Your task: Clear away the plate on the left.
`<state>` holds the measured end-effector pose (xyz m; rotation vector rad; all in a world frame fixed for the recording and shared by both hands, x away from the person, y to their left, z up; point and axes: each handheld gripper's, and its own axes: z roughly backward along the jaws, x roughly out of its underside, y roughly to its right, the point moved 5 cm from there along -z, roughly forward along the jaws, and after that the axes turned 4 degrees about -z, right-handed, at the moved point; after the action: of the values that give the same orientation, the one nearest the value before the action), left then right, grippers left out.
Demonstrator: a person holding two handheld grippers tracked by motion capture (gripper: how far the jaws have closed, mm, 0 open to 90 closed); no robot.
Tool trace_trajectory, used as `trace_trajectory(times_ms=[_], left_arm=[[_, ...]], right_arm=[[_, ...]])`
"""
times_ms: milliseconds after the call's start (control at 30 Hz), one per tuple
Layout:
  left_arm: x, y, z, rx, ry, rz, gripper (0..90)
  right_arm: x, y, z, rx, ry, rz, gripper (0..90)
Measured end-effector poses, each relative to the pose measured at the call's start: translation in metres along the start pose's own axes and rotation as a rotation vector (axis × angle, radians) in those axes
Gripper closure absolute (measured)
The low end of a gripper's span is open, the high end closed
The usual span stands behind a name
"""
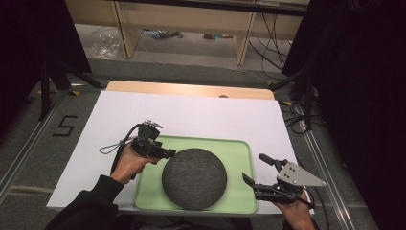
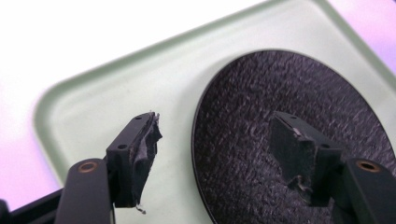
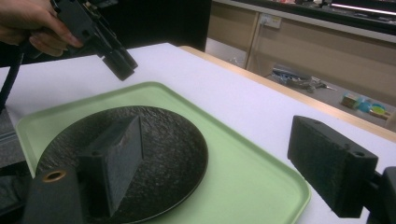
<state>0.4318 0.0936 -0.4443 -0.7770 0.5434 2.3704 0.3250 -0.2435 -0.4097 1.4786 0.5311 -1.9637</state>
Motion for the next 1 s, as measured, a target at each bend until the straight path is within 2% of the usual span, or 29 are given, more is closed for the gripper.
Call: trace_trajectory(times_ms=[133,167,200,233,500,667,800,833,967,1000], left_arm=[[0.0,-0.002,0.007,-0.012,0.039,-0.002,29.0],[0.0,-0.003,0.012,-0.02,0.069,0.001,28.0],[0.0,-0.003,0.012,-0.02,0.069,0.001,27.5],[0.0,-0.004,0.016,-0.027,0.1,0.009,27.5],[0.006,-0.01,0.032,-0.036,0.149,-0.007,25.9],[0.011,-0.015,0.04,-0.041,0.204,0.03,25.5],[0.016,-0.019,0.048,-0.045,0.222,0.019,25.3],[0.018,-0.02,0.049,-0.051,0.243,0.029,24.9],[0.022,-0.023,0.053,-0.057,0.247,0.029,24.8],[0.025,-0.024,0.055,-0.06,0.256,0.018,24.6]], right_arm=[[0.0,0.0,0.0,0.002,0.0,0.002,19.3],[0.0,0.0,0.0,0.002,0.0,0.002,19.3],[0.0,0.0,0.0,0.002,0.0,0.002,19.3],[0.0,0.0,0.0,0.001,0.0,0.001,19.3],[0.0,0.0,0.0,0.0,0.002,0.0,19.2],[0.0,0.0,0.0,0.0,0.002,0.0,19.3],[0.0,0.0,0.0,0.0,0.001,0.001,19.2],[0.0,0.0,0.0,-0.001,0.002,0.0,19.3],[0.0,0.0,0.0,-0.001,0.001,0.001,19.3],[0.0,0.0,0.0,-0.001,0.001,0.0,19.3]])
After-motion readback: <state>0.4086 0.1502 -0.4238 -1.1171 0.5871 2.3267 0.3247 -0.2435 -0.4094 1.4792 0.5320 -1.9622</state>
